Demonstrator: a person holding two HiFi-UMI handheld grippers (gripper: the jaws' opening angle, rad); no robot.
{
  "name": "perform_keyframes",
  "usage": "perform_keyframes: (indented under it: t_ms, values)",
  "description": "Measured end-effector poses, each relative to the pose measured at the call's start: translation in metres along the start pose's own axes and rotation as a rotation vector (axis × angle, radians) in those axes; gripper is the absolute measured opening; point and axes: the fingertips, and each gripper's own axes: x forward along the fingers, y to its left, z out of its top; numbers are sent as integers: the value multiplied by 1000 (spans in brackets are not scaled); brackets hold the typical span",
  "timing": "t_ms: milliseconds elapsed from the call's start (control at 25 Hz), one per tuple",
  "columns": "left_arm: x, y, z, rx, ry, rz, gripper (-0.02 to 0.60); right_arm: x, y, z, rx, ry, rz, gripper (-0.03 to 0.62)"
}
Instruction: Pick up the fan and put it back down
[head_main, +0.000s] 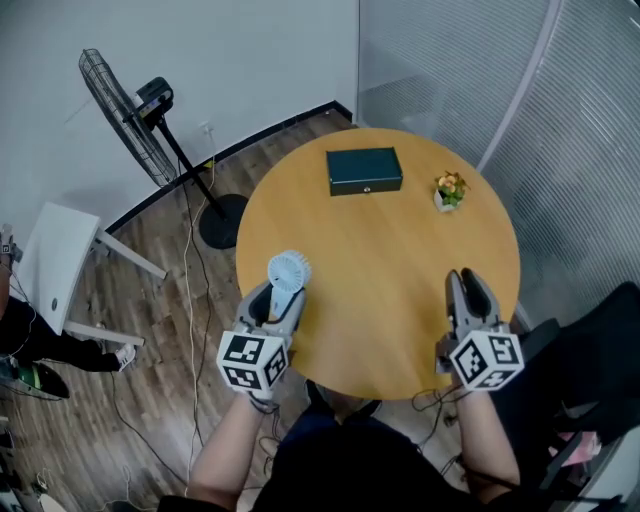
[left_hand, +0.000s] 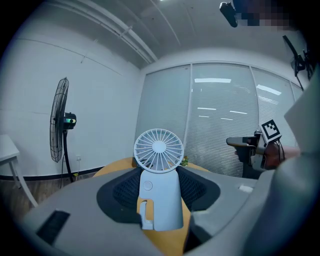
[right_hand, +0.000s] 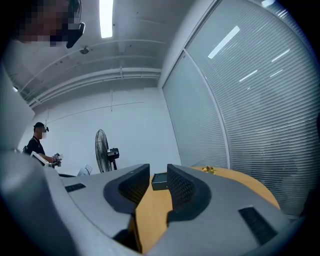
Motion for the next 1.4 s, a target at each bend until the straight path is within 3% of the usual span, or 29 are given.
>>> perform_keyframes:
  t_ms: [200, 520, 1040, 1400]
  values:
    - [21, 47, -16, -14, 37, 33, 213, 8, 8, -6, -12, 21, -41, 107]
    - [58, 95, -62, -47, 149, 21, 213, 15, 22, -7, -44, 33, -108, 104]
    - [125, 149, -154, -43, 376, 13, 213, 6, 18, -10, -66, 40, -242, 98]
    - [161, 166, -201, -13, 509, 25, 213, -1, 16, -17, -98, 62, -289, 104]
